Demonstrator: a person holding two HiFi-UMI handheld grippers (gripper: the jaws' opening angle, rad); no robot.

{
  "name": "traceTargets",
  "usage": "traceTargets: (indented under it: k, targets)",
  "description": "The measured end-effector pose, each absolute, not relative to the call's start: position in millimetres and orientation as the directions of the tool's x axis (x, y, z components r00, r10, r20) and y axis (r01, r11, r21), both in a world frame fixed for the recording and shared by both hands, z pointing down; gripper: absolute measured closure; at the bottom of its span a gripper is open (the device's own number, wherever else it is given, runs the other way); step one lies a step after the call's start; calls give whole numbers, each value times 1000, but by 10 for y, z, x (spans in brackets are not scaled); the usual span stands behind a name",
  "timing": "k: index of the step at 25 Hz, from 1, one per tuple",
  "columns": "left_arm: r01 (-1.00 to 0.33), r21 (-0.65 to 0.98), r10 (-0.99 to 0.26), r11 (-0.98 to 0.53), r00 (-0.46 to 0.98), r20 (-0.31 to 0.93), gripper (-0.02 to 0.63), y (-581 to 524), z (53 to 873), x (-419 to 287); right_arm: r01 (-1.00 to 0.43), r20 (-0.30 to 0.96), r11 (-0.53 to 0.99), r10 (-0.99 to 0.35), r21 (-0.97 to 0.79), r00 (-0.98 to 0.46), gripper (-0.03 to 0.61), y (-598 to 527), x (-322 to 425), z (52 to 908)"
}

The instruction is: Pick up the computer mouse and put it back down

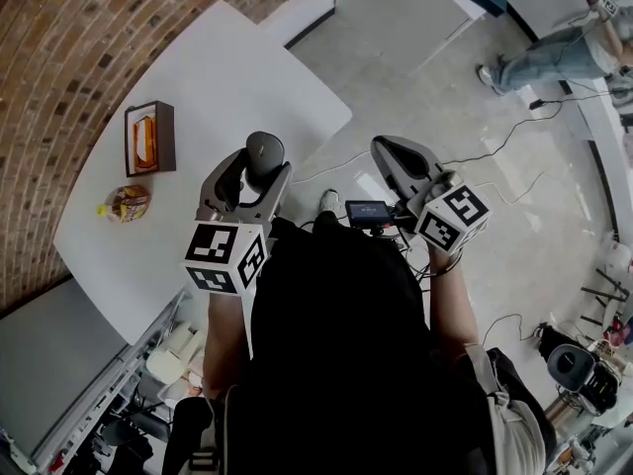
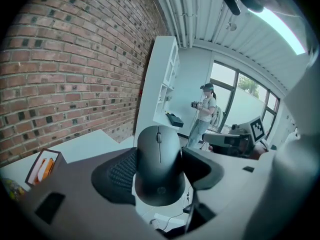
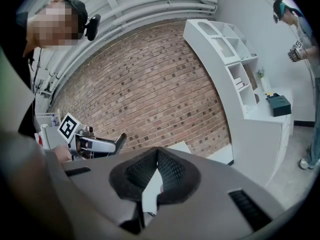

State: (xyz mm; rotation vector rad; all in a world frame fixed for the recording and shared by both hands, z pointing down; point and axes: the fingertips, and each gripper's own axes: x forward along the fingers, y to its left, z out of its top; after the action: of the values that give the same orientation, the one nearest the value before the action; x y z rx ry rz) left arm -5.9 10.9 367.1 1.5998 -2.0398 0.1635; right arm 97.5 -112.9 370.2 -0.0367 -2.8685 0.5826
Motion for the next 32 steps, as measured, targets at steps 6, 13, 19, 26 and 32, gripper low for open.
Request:
traceTargets:
  k: [6, 13, 19, 26, 32]
  targets:
    - [-928, 240, -873, 285, -148, 465, 319, 88, 3668, -58, -34, 207, 921, 51, -388, -977, 561, -1113, 1026, 3706]
    - [-928, 227, -865, 295, -158, 477, 319, 98, 3703, -76, -37, 211, 922, 49, -385, -976, 561, -1093, 1043, 3705]
    - [-925, 218, -850, 310, -167, 499, 319, 144, 3810, -115, -34, 219, 923, 54, -382, -974, 561, -1063, 1025, 3712]
    - [-919, 202, -828, 340, -190, 527, 319, 185, 4021, -216, -33, 238, 926, 62, -375, -969, 561, -1036, 996, 3721]
    - [-906, 195, -784, 376, -199, 588, 319, 282, 4384, -387, -38, 259, 928, 64, -371, -964, 561, -982, 947, 3731]
